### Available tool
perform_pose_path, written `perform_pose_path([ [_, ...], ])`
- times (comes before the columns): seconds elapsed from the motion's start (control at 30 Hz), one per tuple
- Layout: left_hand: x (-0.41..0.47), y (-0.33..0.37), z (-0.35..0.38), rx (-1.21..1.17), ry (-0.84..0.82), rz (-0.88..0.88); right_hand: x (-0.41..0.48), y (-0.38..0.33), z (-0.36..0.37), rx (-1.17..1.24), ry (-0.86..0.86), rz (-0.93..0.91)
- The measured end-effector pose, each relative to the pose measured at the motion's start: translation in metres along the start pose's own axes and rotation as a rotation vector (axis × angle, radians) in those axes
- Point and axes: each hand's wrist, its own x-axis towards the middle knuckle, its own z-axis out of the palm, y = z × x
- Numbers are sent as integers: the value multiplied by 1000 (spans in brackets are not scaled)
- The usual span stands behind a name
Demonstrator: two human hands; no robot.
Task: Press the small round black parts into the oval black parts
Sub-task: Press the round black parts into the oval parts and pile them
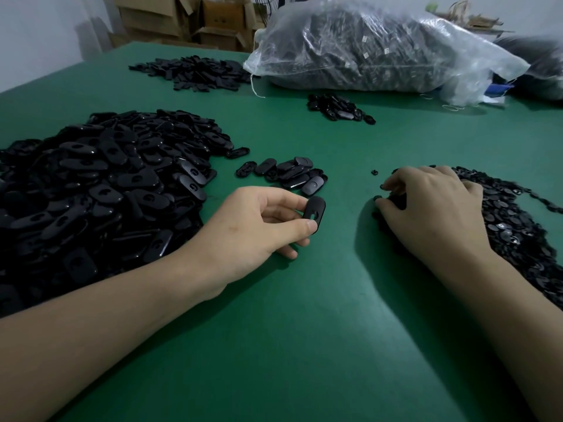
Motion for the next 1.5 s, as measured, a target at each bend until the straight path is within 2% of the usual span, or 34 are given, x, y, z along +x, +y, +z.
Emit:
perform_pose_path([
  [0.9, 0, -2, 1, -27, -33, 11, 4, 2, 4, -16, -52, -43],
  [1.33, 0, -3, 2, -34, -39, 20, 3, 1, 1, 56, -40, -61],
  [1.43, 0, -4, 2, -58, -14, 46, 2, 0, 0, 195, 15, -104],
  [1.5, 1, -5, 2, -96, 23, 77, -1, -5, -6, 558, 4, -59],
])
